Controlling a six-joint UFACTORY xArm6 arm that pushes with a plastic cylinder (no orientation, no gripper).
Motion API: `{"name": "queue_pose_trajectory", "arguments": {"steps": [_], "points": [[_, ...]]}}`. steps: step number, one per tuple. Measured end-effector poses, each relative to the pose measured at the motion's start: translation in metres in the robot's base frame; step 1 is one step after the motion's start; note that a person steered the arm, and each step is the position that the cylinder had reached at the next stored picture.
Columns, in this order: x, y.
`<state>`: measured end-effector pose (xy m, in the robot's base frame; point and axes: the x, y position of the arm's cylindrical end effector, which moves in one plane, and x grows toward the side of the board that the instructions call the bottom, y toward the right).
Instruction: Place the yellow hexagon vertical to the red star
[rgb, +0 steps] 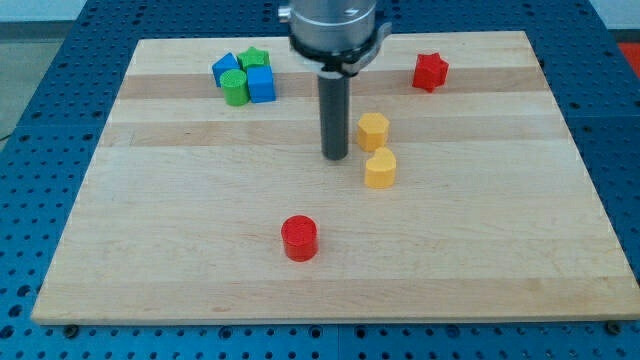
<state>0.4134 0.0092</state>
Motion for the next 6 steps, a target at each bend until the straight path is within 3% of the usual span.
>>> {"name": "queue_pose_trajectory", "arguments": {"steps": [2, 3, 4, 5, 6], "points": [[-0.031, 0.089], [-0.007, 0.095], [0.012, 0.153], [-0.020, 0.181], [-0.033, 0.144]]}}
